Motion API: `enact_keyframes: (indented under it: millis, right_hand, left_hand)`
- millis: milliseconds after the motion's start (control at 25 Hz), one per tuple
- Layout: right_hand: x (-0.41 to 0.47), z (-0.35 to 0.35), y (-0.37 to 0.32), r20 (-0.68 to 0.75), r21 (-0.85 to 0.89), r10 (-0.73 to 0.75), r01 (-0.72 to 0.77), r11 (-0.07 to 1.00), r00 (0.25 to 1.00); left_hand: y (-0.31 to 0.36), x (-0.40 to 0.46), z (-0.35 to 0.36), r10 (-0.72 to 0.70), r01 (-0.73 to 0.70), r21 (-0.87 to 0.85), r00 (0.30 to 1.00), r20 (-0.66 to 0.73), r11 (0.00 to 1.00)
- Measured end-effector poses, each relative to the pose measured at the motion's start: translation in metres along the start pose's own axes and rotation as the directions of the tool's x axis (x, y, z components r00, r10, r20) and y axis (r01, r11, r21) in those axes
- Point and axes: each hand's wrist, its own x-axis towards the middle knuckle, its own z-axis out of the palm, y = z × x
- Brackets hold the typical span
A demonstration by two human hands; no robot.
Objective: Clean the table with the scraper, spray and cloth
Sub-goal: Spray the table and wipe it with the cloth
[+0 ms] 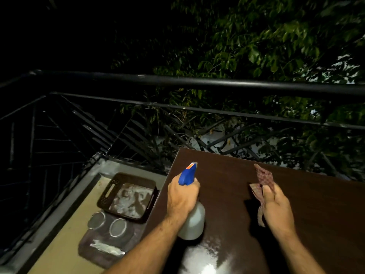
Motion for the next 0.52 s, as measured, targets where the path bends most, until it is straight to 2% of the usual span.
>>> enact_keyframes:
  millis: [240, 520]
  right_hand:
    - [-0.014, 0.118, -0.048, 0.043, 0.060, -0.052, 0.050, 0.997, 0.998]
    - [-0.034, 0.274, -0.089, 0.144, 0.112, -0.067, 0.051, 0.992, 0.987]
  left_hand:
    - [-0.032, 0.083, -0.077, -0.037, 0.038, -0.055, 0.999, 0.025, 0.998]
    - [-0.082, 0.176, -0.172, -0.014, 0.012, -0.047, 0.999, -0.052, 0.999]
